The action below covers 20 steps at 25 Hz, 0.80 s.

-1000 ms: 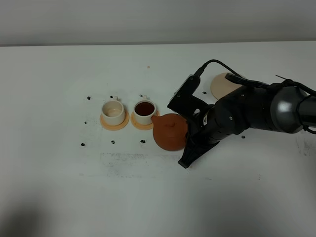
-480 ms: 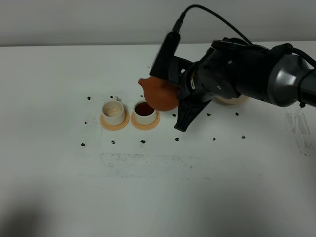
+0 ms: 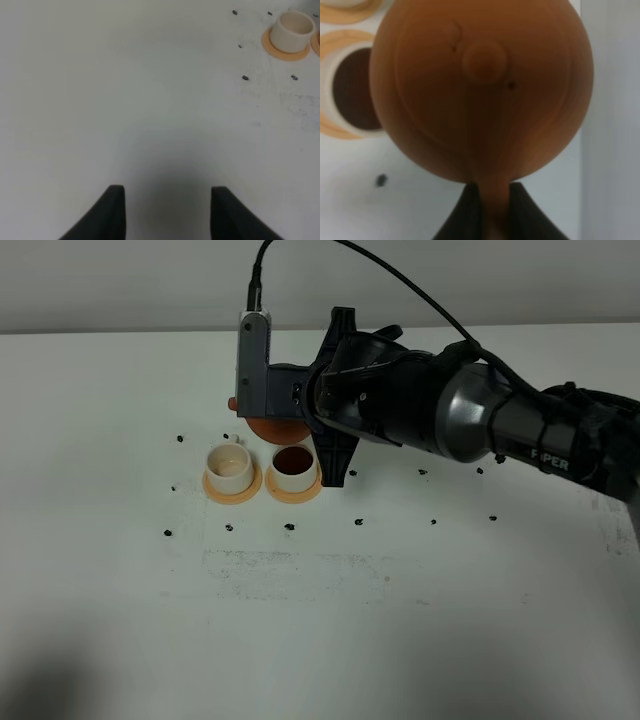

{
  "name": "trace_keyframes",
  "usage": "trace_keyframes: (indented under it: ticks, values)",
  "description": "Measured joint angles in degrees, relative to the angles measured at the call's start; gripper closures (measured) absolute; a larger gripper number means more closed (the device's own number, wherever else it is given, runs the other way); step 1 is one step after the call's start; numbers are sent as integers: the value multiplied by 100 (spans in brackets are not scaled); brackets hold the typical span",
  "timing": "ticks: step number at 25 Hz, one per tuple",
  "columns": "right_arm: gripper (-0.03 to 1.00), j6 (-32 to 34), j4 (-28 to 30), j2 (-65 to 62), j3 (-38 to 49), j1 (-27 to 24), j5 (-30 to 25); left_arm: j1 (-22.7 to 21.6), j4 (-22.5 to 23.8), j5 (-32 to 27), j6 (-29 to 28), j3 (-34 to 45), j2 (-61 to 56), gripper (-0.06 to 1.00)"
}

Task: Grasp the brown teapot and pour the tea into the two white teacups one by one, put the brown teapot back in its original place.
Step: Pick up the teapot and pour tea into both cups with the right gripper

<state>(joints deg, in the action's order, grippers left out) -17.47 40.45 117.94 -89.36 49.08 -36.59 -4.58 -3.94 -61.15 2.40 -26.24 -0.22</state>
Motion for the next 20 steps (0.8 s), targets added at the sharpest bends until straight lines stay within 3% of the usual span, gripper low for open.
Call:
trace_keyframes:
  ticks: [6,20]
  values:
    - [85,-125,775,208,-6,11,166,0,0,0,0,0,0,52]
    - [85,-543,1404,290,-11,236,250,0,0,0,5,0,0,52]
